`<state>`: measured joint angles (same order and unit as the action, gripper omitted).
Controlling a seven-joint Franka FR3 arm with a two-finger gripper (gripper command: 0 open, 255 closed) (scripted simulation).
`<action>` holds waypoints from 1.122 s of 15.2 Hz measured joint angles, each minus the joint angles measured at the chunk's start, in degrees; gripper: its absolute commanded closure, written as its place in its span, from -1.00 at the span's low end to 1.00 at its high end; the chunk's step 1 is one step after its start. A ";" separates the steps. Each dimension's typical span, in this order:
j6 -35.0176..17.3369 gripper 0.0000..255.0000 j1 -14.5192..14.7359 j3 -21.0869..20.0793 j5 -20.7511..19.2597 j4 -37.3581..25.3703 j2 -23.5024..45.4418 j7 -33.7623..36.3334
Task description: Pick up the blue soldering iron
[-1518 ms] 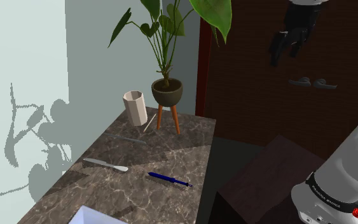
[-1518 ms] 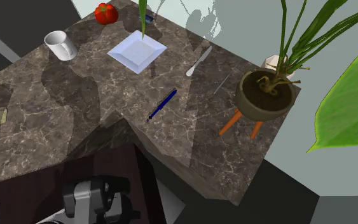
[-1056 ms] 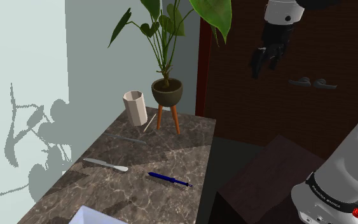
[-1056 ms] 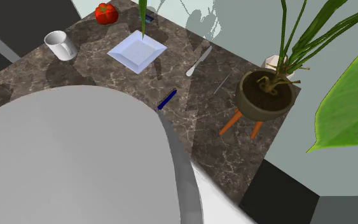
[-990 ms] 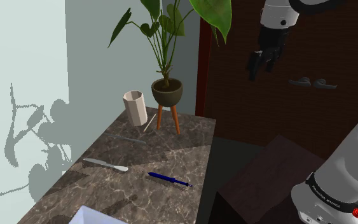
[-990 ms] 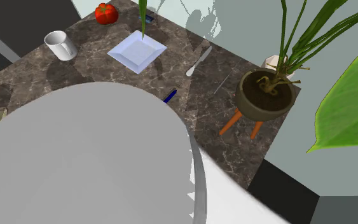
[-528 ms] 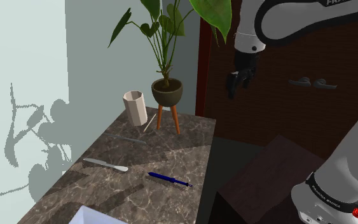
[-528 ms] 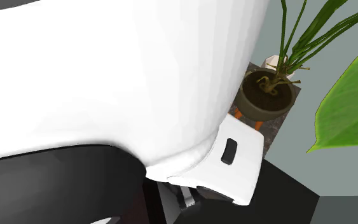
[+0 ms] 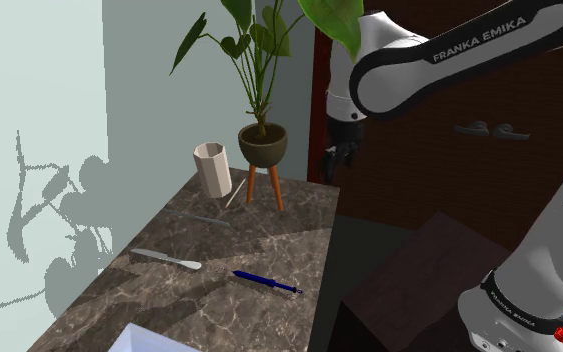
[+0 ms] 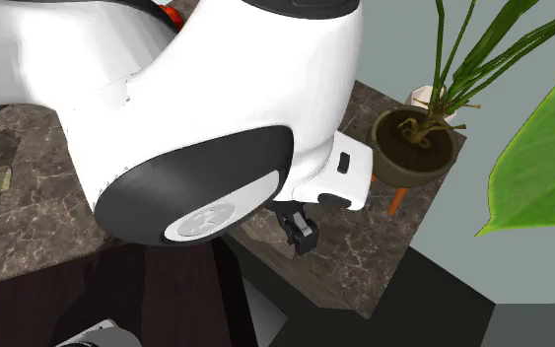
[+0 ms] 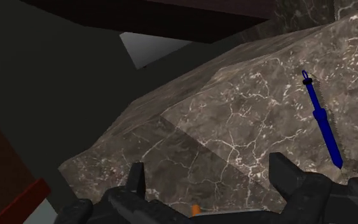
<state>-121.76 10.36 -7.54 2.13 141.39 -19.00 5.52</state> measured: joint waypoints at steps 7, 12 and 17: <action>-7.95 -1.00 3.25 -3.21 1.37 -3.82 12.44 -0.81; -12.97 -1.00 5.52 -5.53 1.36 -7.25 21.37 -1.00; -16.90 -1.00 7.82 -7.32 0.14 -12.53 31.10 -1.05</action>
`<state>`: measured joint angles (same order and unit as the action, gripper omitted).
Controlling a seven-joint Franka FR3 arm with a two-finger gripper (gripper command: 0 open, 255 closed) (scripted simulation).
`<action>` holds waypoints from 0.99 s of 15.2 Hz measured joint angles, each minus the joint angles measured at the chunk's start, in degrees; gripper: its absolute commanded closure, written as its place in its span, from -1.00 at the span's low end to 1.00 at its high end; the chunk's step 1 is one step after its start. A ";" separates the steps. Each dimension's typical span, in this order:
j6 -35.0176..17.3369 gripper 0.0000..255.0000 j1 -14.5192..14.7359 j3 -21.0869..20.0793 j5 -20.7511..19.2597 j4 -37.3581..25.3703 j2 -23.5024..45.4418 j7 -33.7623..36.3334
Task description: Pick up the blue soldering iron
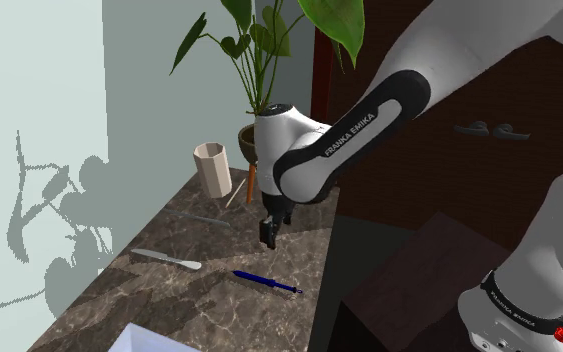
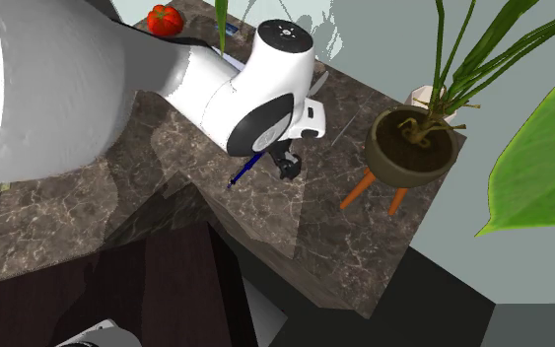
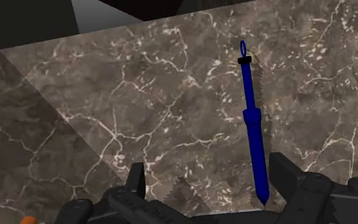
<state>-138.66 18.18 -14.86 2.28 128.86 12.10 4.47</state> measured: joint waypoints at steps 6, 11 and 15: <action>-3.35 -1.00 3.48 -1.65 -1.95 -6.39 10.38 0.21; -5.23 -1.00 5.50 -1.75 -3.34 -10.12 16.31 0.56; -7.45 -1.00 6.03 -1.22 -3.99 -10.31 18.76 0.80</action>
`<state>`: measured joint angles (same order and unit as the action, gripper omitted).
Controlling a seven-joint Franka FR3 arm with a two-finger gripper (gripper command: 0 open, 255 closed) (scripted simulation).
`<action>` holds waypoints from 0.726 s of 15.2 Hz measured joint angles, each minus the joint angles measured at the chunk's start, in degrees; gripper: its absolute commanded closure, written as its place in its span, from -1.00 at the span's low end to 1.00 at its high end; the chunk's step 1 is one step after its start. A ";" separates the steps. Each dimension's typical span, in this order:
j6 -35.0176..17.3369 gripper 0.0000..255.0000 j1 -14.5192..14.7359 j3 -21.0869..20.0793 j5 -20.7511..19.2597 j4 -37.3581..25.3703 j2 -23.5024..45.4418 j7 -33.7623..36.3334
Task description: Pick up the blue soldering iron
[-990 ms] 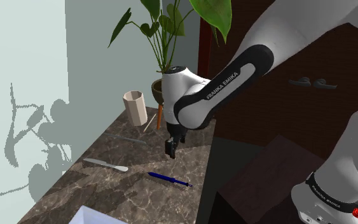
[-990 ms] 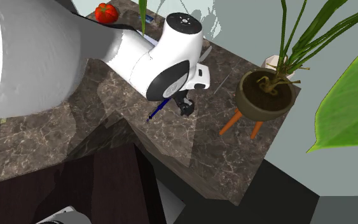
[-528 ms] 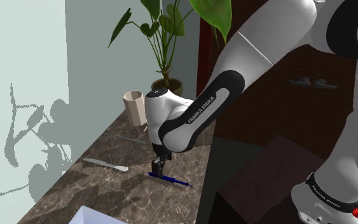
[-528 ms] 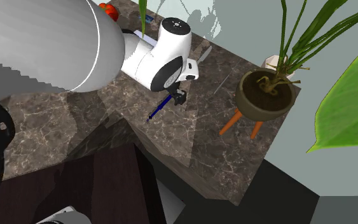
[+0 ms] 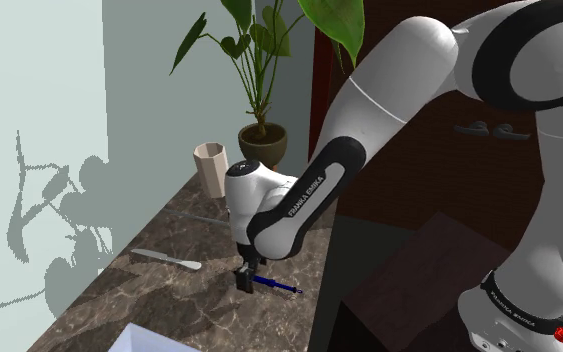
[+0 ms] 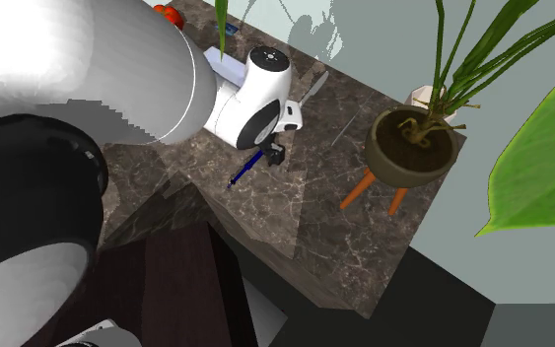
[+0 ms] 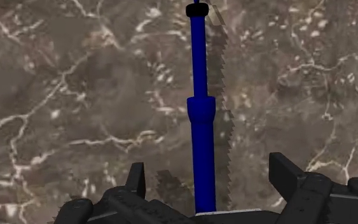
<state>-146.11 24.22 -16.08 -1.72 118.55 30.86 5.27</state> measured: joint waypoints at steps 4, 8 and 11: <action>-0.54 1.00 -0.05 0.57 -0.33 -0.39 0.72 0.11; -0.53 1.00 0.03 0.47 -0.28 -0.41 0.62 0.15; -0.45 1.00 0.06 0.40 -0.28 -0.48 0.70 0.10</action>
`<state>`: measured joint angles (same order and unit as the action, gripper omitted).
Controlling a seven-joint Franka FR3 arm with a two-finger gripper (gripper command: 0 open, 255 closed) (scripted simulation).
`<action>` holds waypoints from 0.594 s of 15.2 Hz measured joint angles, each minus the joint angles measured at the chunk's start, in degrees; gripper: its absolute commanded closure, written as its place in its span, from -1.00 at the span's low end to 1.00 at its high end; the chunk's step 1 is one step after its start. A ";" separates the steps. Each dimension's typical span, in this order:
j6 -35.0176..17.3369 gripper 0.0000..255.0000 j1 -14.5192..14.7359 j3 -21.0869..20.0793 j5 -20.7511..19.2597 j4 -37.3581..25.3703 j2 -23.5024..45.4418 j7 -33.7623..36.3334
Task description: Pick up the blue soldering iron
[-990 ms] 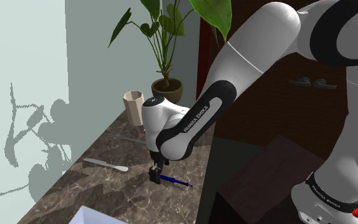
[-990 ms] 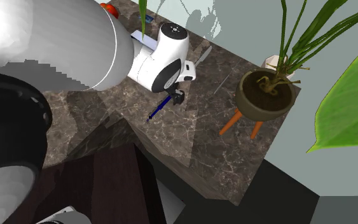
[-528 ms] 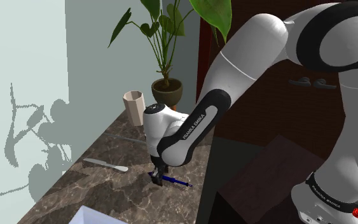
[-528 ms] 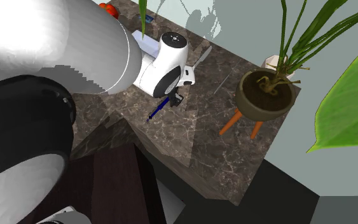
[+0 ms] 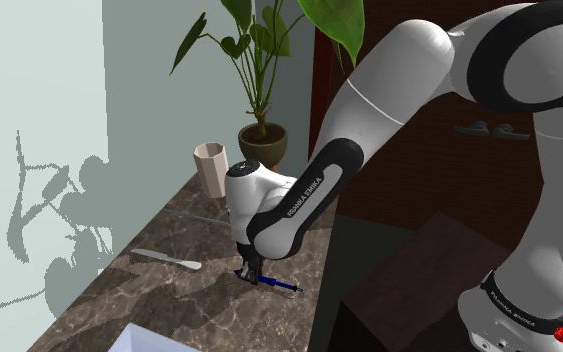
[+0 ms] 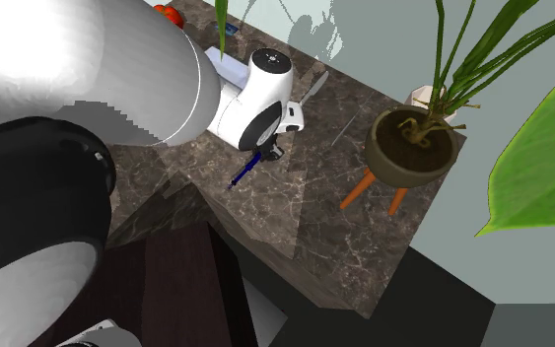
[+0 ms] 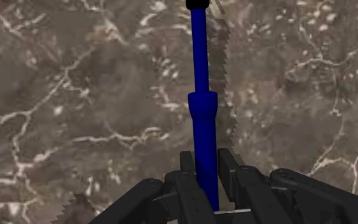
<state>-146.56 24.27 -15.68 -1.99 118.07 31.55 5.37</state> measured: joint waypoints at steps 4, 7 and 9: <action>0.82 1.00 -0.08 -0.43 0.33 0.30 -0.95 -0.08; 2.51 1.00 -0.45 -0.89 0.83 0.41 -2.75 -0.28; 3.61 1.00 -0.80 -1.18 1.21 0.64 -4.10 -0.52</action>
<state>-142.95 23.48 -16.86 -0.78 118.71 27.45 4.85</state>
